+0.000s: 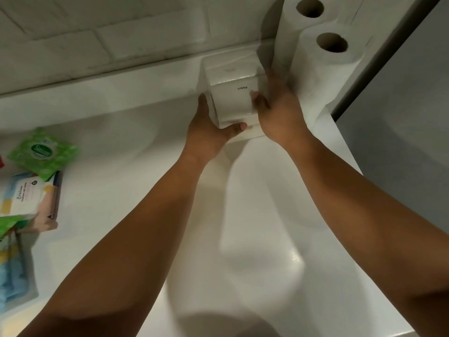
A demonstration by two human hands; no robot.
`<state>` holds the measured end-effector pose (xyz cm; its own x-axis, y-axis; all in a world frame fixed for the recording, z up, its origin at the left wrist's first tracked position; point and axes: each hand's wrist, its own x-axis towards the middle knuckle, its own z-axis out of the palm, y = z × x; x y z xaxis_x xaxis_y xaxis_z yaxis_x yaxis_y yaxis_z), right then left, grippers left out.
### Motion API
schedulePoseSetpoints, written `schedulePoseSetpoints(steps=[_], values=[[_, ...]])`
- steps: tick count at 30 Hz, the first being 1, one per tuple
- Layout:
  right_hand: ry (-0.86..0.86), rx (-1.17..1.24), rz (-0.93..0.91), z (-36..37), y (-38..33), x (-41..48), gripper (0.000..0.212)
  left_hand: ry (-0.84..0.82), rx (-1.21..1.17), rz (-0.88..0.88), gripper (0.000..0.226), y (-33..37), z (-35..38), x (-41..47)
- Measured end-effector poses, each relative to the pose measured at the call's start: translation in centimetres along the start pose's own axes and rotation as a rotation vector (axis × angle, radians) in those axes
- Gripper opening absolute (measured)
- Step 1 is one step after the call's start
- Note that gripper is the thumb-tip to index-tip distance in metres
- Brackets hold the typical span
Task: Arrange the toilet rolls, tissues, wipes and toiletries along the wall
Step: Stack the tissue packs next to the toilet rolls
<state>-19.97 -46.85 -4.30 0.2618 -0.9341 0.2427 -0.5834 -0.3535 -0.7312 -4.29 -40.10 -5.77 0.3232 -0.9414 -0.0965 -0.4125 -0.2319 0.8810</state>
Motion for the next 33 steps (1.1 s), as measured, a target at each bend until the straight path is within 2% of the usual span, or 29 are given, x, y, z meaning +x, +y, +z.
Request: schedulePoseSetpoints(steps=[2,3,6,10,15,22,33], values=[[0.027,-0.092,-0.063,-0.3,-0.1,-0.2,0.056,0.014,0.084,-0.018,0.112,0.3,-0.4,-0.9],[0.039,-0.128,-0.074,-0.5,-0.4,-0.5,0.056,0.029,0.108,-0.009,0.109,0.3,-0.7,-1.5],[0.083,-0.163,-0.140,-0.8,-2.1,-2.2,0.052,0.093,0.157,0.046,0.088,0.4,-2.2,-3.6],[0.063,-0.052,-0.199,-0.5,-5.2,-5.6,0.046,0.192,0.291,0.229,0.055,0.5,-5.0,-7.3],[0.001,-0.002,-0.252,1.0,-9.8,-10.7,0.041,0.219,0.333,0.297,0.043,-0.8,-9.7,-13.0],[-0.183,0.061,-0.270,5.8,-17.0,-18.9,0.037,0.281,0.301,0.208,0.033,-5.3,-18.2,-22.5],[-0.506,0.099,-0.363,17.4,-29.8,-30.5,0.038,0.358,0.353,0.119,0.027,-13.4,-32.7,-35.2]])
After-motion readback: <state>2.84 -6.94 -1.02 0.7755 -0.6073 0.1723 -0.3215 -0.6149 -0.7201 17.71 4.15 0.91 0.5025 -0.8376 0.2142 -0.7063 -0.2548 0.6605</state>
